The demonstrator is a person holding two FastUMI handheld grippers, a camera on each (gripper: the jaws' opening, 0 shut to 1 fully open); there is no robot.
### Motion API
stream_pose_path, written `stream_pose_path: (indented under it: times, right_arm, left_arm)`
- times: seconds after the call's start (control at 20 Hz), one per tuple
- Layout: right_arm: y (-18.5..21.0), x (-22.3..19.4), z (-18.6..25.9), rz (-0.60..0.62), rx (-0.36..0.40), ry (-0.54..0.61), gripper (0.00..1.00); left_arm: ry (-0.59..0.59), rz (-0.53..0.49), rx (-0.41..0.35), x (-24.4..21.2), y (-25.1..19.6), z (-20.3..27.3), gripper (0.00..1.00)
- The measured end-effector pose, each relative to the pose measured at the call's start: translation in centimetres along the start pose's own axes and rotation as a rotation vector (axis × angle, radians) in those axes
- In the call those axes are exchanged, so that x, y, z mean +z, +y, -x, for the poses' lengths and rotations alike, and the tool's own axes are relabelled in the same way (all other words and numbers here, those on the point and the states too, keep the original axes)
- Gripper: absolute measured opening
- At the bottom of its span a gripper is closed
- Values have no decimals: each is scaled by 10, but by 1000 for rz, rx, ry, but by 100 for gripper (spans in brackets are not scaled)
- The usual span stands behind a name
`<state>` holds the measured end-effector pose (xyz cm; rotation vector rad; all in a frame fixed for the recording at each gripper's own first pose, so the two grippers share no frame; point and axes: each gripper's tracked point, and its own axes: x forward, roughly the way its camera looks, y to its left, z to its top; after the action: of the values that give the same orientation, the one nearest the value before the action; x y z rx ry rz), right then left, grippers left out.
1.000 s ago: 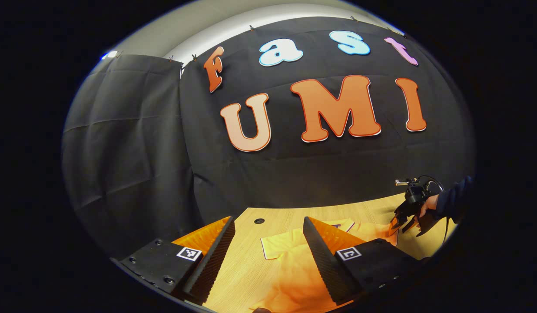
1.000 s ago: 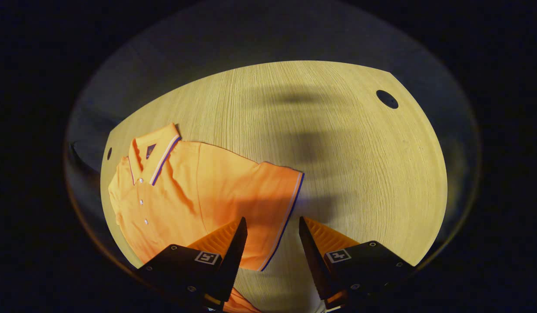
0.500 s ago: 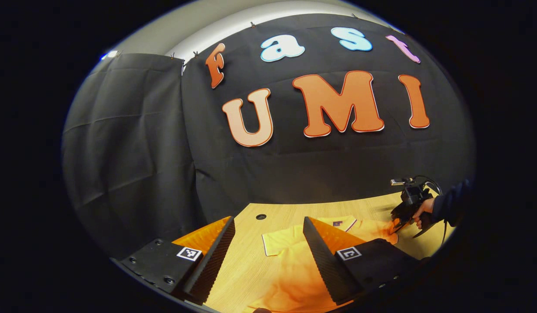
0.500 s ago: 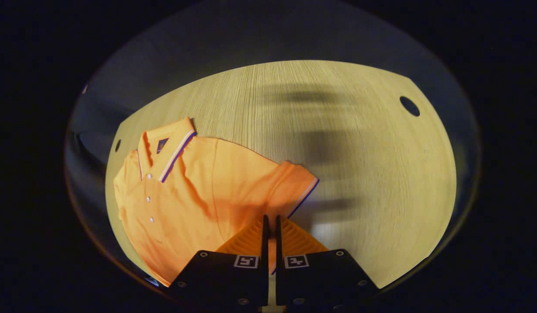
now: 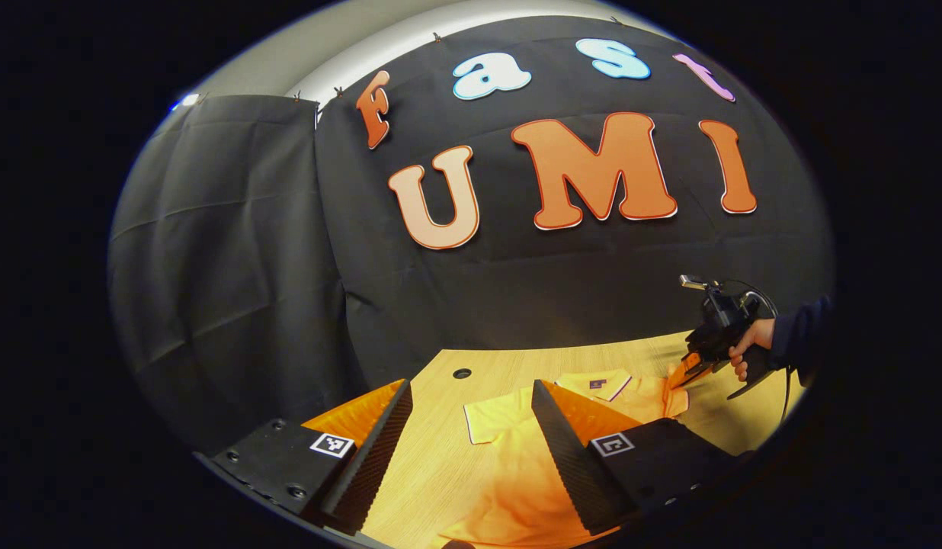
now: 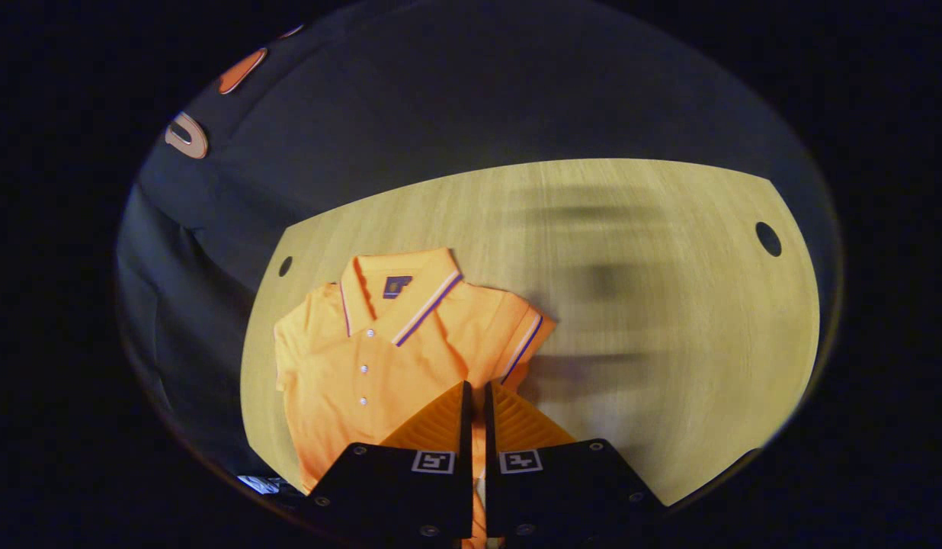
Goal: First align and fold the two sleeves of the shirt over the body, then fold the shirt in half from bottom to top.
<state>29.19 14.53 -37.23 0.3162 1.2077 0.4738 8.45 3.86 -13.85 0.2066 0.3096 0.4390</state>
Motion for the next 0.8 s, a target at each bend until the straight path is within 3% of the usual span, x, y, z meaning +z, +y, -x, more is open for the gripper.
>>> stream_pose_path:
  times: [0.15,0.3,0.4,0.5,0.55,0.6,0.8]
  right_arm:
    - [29,-3,1,-4,60,6,8]
    - [53,-4,7,2,118,9,34]
    - [55,-2,14,17,104,-15,43]
    - [54,-1,22,27,76,-41,77]
    - [53,2,32,29,61,-63,60]
    - [52,6,39,29,48,-91,77]
    - [46,14,73,13,-39,-217,91]
  left_arm:
    - [-1,3,-2,-1,6,-12,99]
    - [11,23,-9,-8,17,-30,100]
    - [24,42,-25,-14,22,-47,99]
    - [59,55,-44,-26,30,-68,99]
    - [81,58,-59,-34,33,-81,99]
    - [98,63,-72,-40,37,-92,99]
    - [177,75,-183,-74,43,-149,99]
